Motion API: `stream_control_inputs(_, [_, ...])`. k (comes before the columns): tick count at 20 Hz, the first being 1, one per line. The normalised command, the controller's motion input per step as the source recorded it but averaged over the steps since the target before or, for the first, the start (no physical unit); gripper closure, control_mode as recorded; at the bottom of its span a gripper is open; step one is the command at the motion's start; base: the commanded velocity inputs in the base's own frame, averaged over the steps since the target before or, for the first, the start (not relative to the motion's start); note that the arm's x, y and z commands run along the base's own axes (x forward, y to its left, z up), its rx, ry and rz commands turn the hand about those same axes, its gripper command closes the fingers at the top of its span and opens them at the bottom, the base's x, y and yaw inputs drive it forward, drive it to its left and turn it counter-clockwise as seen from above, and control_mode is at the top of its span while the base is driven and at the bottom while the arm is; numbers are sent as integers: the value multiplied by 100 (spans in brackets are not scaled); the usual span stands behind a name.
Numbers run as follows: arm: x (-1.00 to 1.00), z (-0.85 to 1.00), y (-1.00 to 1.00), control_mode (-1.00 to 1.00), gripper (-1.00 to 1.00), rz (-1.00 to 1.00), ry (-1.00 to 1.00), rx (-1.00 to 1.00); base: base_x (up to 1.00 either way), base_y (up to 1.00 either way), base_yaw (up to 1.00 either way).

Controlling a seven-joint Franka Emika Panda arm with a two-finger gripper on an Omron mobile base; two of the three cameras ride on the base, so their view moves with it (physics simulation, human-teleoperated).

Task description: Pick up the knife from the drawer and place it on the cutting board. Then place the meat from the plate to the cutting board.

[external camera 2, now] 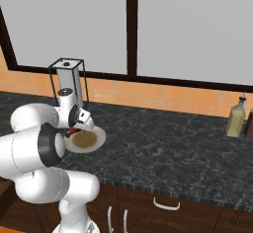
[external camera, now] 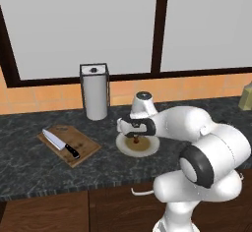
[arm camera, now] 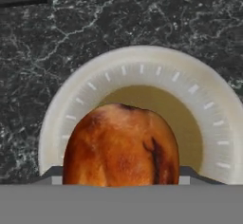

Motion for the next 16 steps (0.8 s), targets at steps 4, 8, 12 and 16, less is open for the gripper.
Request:
stream_control_inputs(4, [-39,99,33,-100,100,15,7,1,0,0,0])
stream_control_inputs(8, [-17,71,93,-100,100,34,16,0,0,0,0])
stream_control_inputs(12, [0,46,100,-100,100,37,14,-1,0,0,0])
stream_control_inputs(16, [1,14,100,-100,100,26,14,-5,0,0,0])
